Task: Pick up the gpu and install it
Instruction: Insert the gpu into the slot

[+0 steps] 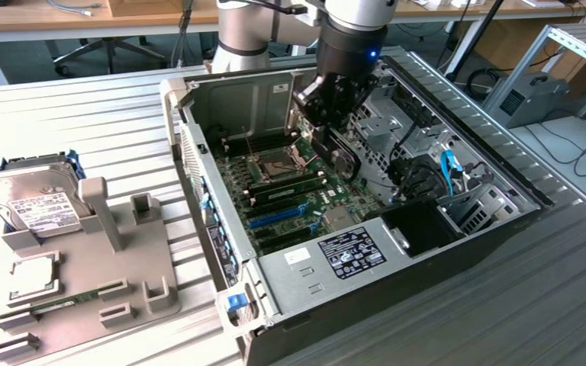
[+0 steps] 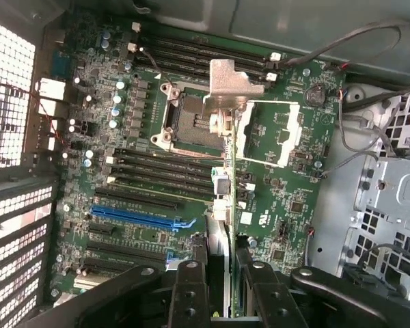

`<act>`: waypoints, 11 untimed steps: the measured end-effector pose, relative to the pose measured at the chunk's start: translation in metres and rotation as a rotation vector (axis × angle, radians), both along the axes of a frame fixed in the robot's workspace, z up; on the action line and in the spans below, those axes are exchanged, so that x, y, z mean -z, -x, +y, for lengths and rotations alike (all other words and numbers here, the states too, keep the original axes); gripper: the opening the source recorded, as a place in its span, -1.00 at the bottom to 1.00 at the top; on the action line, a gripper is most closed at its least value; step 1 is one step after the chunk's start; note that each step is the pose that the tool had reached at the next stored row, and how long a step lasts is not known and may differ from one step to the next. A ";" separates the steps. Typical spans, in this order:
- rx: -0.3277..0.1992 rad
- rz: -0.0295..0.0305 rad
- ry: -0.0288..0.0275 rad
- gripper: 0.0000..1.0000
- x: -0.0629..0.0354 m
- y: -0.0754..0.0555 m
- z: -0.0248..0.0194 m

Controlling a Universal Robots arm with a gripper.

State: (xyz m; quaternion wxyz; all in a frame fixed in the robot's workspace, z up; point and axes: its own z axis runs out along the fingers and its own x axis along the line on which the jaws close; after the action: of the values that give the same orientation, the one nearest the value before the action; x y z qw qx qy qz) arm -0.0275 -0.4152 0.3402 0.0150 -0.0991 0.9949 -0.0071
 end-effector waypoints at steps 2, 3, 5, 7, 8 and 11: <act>-0.040 0.0000 0.0000 -0.47 0.0000 0.000 0.0000; -0.053 0.0000 0.0000 -0.47 0.0000 0.000 0.0000; -0.093 0.0000 0.0000 -0.47 0.0000 0.000 0.0000; -0.133 0.0000 0.0000 -0.47 0.0000 0.000 0.0000; -0.173 0.0000 0.0000 -0.47 0.0000 0.000 0.0000; -0.219 0.0000 0.0000 -0.47 0.0000 0.000 0.0000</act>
State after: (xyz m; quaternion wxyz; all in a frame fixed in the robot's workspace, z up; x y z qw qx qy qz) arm -0.0275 -0.4152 0.3402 0.0157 -0.2074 0.9781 -0.0055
